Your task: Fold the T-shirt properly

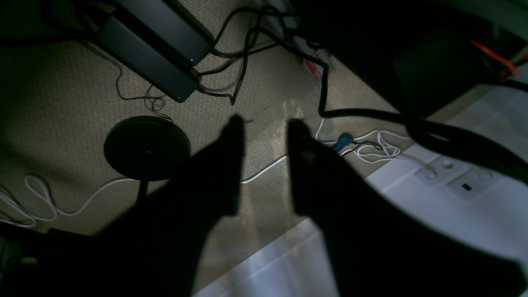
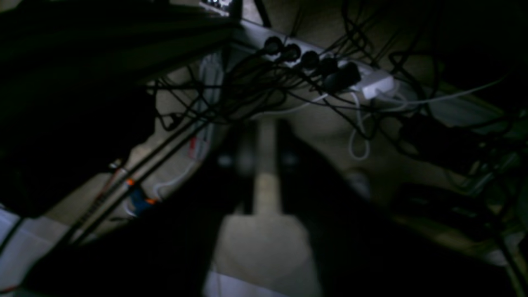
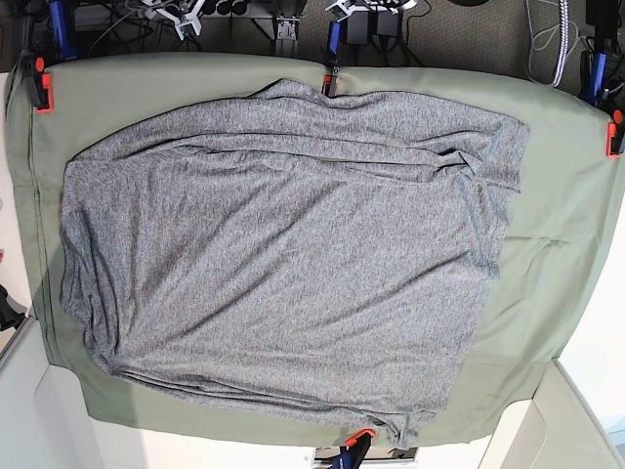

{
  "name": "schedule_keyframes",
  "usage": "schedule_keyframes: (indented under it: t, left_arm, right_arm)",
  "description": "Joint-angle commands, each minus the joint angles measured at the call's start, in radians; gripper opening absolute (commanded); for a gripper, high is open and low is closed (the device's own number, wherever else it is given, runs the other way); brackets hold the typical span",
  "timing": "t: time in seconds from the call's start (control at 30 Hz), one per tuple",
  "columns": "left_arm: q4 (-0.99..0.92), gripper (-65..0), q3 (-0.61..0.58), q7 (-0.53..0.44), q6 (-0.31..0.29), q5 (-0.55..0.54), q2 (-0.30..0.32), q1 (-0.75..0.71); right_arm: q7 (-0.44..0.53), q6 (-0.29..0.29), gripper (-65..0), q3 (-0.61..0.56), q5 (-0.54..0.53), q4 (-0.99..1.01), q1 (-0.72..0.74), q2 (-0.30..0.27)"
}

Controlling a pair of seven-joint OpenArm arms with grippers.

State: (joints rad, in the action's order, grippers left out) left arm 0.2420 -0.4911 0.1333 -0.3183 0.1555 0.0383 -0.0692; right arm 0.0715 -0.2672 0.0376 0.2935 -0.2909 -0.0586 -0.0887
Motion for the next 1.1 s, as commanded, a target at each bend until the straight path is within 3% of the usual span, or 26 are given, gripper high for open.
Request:
schedule_keyframes:
  t: [0.0, 0.07, 0.57, 0.63, 0.77, 0.87, 0.97, 1.07]
  left_arm:
    - [0.005, -38.1, 0.001, -0.005, -0.004, -0.002, -0.002, -0.003]
    - [0.005, -37.8, 0.0, -0.024, -0.003, -0.002, -0.002, -0.003]
    - [0.014, -37.9, 0.002, 0.011, 0.0, -0.004, -0.002, -0.038]
    - [0.04, -37.9, 0.006, -0.013, 0.058, -0.043, 0.009, -0.067]
    - [0.196, -37.9, 0.076, -0.056, 0.066, -0.062, 0.045, -0.174]
    - [0.376, -37.9, 0.163, -0.068, 0.008, -0.062, 0.077, -0.28]
    - [0.569, -37.9, 0.256, -0.071, -0.062, -0.063, 0.096, -0.385]
    - [0.763, -37.9, 0.347, -0.07, -0.09, -0.07, 0.098, -0.484]
  right_arm:
    - [0.012, -0.009, -43.2, -0.001, -0.014, -0.006, -0.003, -0.008]
    - [0.012, -0.009, -36.2, -0.001, -0.018, -0.006, -0.003, -0.009]
    - [0.011, -0.013, -36.4, -0.001, -0.018, -0.008, -0.024, -0.039]
    - [0.011, -0.038, -36.4, -0.001, -0.017, -0.014, -0.035, -0.047]
    - [0.011, -0.092, -36.4, -0.001, -0.018, -0.091, -0.094, -0.07]
    - [0.011, -0.131, -36.4, -0.001, -0.045, -0.215, -0.175, -0.098]
    - [0.011, -0.206, -36.4, -0.001, -0.15, -0.373, -0.266, -0.132]
    - [0.011, -0.248, -36.4, 0.0, -0.257, -0.547, -0.366, -0.164]
